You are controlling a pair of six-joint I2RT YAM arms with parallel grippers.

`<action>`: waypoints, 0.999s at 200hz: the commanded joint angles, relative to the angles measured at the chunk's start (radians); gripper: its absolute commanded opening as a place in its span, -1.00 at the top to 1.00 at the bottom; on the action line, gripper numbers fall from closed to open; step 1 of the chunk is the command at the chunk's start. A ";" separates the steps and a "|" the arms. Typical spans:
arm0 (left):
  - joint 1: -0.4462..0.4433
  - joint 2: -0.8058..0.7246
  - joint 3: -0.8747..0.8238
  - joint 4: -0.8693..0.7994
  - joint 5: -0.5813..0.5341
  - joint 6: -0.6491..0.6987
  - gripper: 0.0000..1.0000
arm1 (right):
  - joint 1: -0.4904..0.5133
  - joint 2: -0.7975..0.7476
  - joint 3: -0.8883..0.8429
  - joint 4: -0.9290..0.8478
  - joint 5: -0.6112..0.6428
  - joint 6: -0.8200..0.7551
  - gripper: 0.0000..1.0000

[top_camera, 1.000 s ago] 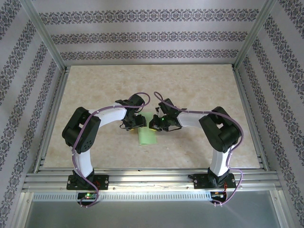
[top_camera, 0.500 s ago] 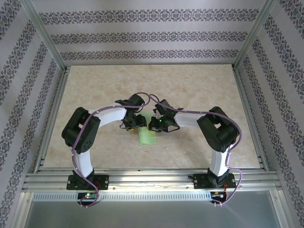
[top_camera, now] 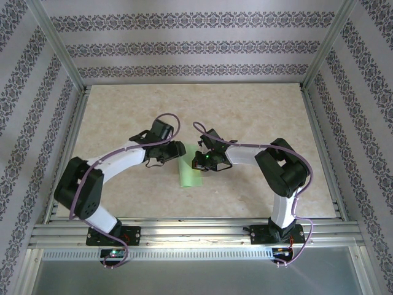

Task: Fold a paper plane with a square sheet of paper (pick it up from the middle)
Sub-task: First fold the square sheet of paper in half at the center of the table.

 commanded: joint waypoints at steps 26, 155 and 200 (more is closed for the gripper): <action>0.020 0.011 -0.092 0.274 0.215 -0.050 0.58 | 0.008 0.030 -0.035 -0.134 0.088 -0.008 1.00; 0.022 0.125 -0.248 0.453 0.253 -0.039 1.00 | 0.008 0.024 -0.038 -0.139 0.084 -0.002 1.00; 0.037 0.150 -0.356 0.537 0.227 0.001 1.00 | 0.008 0.026 -0.049 -0.134 0.088 0.002 1.00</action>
